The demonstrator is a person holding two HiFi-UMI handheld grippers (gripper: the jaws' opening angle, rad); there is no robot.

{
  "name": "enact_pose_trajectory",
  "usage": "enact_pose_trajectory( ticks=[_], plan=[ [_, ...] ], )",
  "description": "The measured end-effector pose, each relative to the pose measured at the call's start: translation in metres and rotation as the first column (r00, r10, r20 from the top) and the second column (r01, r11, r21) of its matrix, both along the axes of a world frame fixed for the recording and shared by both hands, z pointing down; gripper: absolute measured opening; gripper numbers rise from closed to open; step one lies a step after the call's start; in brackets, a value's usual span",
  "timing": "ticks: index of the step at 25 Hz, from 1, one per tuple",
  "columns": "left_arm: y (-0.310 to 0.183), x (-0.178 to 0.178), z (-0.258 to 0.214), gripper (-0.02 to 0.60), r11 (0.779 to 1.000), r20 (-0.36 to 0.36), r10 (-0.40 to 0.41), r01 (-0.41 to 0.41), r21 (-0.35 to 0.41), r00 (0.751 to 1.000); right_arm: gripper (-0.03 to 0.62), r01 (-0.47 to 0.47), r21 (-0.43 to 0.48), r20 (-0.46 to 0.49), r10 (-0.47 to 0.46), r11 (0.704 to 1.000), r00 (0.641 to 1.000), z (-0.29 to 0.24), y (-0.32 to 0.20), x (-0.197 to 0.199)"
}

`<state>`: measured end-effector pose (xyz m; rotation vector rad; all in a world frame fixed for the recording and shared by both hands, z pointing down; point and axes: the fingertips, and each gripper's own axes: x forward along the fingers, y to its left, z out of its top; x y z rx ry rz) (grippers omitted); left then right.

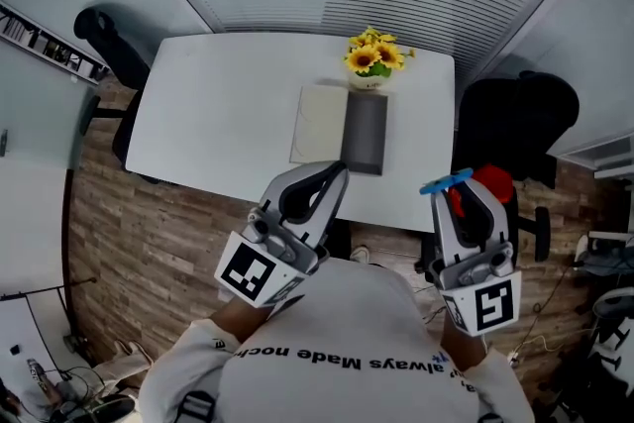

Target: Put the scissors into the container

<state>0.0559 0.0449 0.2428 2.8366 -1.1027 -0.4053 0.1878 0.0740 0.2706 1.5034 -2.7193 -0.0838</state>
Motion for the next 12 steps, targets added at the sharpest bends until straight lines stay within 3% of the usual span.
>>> enact_pose_trajectory(
  ticks=[12],
  plan=[
    [-0.066, -0.023, -0.001, 0.020, 1.000, -0.016, 0.010, -0.010, -0.008, 1.000, 0.094, 0.009, 0.002, -0.015, -0.009, 1.000, 1.000, -0.007, -0.066, -0.028]
  ],
)
